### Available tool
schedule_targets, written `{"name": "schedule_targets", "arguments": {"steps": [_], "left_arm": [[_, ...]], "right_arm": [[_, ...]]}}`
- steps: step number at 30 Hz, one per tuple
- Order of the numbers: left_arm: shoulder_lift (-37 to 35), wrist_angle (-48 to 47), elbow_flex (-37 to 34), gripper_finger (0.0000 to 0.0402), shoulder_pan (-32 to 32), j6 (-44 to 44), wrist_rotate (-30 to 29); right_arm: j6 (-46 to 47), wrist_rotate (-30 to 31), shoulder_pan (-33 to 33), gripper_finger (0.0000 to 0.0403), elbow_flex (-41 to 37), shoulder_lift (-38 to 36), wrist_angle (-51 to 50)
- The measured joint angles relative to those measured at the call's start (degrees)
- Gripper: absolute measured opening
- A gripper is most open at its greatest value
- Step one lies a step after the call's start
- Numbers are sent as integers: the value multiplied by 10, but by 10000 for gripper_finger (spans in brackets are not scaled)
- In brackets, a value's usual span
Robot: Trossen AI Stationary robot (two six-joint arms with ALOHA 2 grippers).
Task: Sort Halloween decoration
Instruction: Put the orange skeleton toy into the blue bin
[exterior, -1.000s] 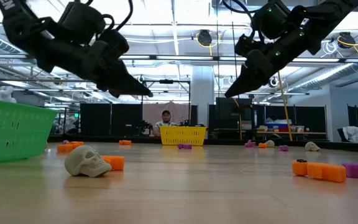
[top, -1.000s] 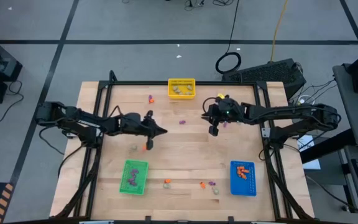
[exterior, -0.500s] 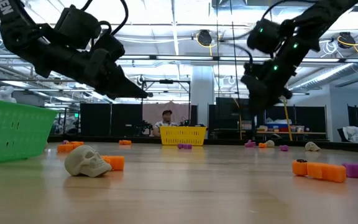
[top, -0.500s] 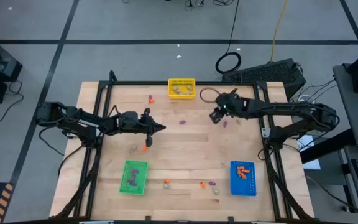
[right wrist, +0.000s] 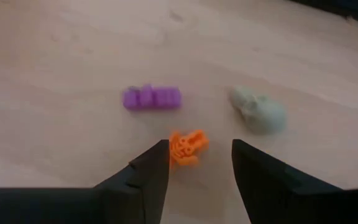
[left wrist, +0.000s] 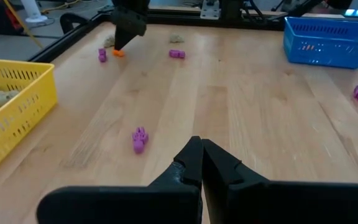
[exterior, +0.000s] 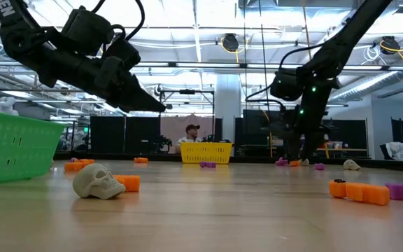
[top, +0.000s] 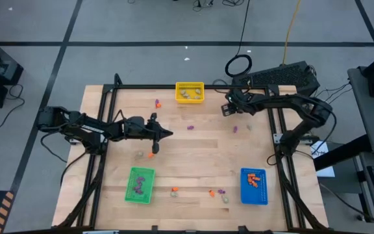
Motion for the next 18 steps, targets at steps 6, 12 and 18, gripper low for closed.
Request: {"name": "schedule_targets", "arguments": {"steps": [6,12,18], "left_arm": [[0,-1,0,4,0,0,0],[0,-3,0,4,0,0,0],[0,-13,0,4,0,0,1]], "right_arm": [[1,-6,-4,152,0,34,34],[-18,-23,-4,117,0,46,38],[-45,-29,4,54,-1,34,36]]}}
